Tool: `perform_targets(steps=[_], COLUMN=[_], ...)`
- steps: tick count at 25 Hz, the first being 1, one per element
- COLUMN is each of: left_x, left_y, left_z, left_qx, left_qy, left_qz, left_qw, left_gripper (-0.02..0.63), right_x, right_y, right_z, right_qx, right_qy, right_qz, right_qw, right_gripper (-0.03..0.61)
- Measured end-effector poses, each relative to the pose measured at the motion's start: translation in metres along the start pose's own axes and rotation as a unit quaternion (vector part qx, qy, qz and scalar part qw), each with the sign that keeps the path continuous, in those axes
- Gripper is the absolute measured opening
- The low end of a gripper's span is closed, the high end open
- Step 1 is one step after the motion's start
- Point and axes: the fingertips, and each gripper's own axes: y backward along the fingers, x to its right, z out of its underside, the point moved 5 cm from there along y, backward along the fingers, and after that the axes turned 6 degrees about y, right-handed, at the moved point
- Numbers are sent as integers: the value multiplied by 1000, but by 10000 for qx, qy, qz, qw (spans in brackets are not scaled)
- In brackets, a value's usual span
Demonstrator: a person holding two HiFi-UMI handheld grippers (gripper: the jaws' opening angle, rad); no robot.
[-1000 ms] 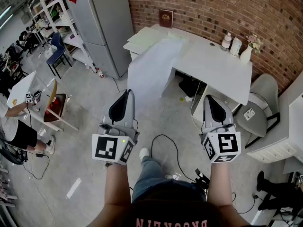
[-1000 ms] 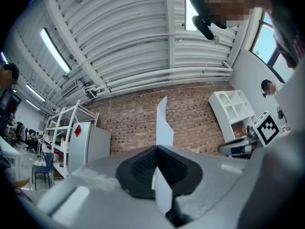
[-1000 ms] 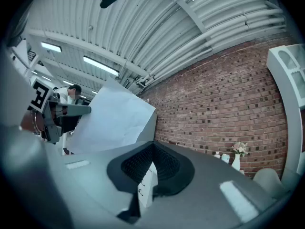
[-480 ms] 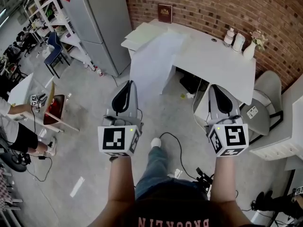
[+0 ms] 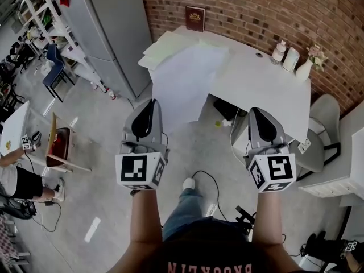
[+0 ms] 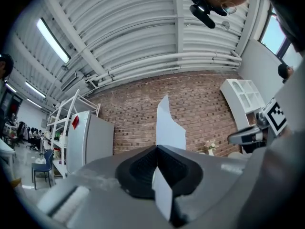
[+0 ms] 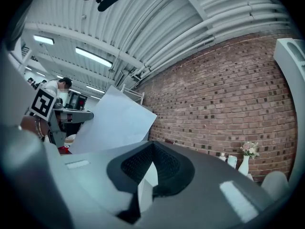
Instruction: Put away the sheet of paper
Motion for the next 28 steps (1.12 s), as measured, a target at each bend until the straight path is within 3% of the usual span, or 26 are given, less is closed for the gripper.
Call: perform_targets(steps=[13, 28], left_x=[-96, -139], left_y=[-133, -194], left_z=[16, 31], left_qx=[1, -9], left_qy=[94, 17], left_qz=[272, 308], left_qw=[9996, 9995], left_gripper=[0, 0], right_x=[4, 17], right_y=[-155, -220], right_z=[3, 31], right_qx=[-169, -298], right_qy=[163, 66], right_qz=[236, 305], right_qw=[9994, 9991], right_gripper=[2, 2])
